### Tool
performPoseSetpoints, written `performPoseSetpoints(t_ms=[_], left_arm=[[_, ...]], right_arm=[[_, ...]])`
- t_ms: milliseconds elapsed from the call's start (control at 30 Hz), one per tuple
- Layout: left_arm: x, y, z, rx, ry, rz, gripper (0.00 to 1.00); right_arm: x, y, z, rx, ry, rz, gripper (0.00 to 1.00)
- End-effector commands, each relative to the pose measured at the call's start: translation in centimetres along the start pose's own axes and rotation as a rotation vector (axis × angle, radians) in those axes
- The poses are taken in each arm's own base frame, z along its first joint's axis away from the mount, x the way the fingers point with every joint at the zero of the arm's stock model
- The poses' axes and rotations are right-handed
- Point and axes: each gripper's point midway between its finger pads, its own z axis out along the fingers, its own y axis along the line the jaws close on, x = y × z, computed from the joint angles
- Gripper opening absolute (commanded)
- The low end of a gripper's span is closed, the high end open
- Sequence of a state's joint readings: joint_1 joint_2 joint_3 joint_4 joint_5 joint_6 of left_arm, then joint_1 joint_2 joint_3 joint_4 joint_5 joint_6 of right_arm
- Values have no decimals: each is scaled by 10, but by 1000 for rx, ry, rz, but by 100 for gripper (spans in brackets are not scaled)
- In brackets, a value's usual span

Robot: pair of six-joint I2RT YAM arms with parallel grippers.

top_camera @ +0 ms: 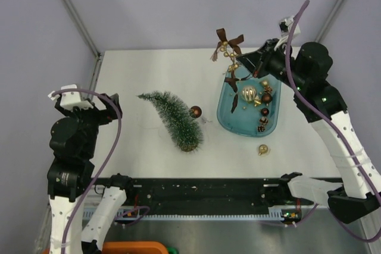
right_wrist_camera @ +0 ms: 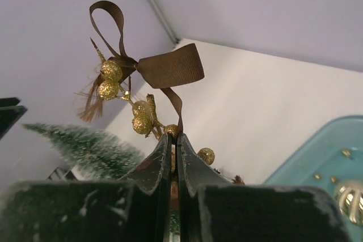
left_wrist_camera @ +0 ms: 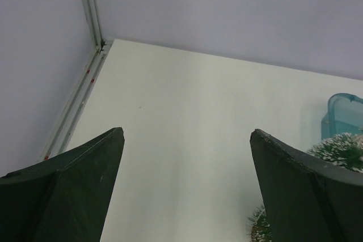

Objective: Decorate the small christmas tree

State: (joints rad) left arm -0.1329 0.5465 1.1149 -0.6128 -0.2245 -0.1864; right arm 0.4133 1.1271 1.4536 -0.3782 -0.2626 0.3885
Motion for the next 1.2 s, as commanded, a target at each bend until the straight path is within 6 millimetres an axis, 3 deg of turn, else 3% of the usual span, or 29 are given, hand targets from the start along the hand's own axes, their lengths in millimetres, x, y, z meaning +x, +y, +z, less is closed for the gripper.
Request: performPoseSetpoints(t_ms=[0, 133, 233, 433, 633, 767, 867, 1000, 1167], left_arm=[[-44, -26, -20, 157, -134, 30, 99], [-61, -64, -42, 391, -190, 80, 99], [-70, -91, -63, 569, -222, 122, 99], [-75, -103, -67, 635, -221, 104, 99], [-59, -91, -46, 543, -168, 48, 98], [-45, -71, -26, 407, -122, 5, 96], [-35, -60, -15, 340, -102, 4, 89], [-29, -26, 1, 137, -99, 5, 81], [-2, -16, 16, 79, -34, 10, 79]], right_arm=[[-40, 76, -28, -309, -81, -62, 0], [-38, 104, -31, -428, -69, -94, 0], [-25, 123, -26, -494, -39, -110, 0], [-9, 153, -13, -570, -4, -122, 0], [2, 168, 2, -584, 12, -118, 0], [8, 173, 13, -585, 20, -99, 0], [18, 179, 20, -602, 39, -85, 0], [31, 188, 25, -624, 66, -75, 0], [42, 188, 31, -620, 87, -64, 0]])
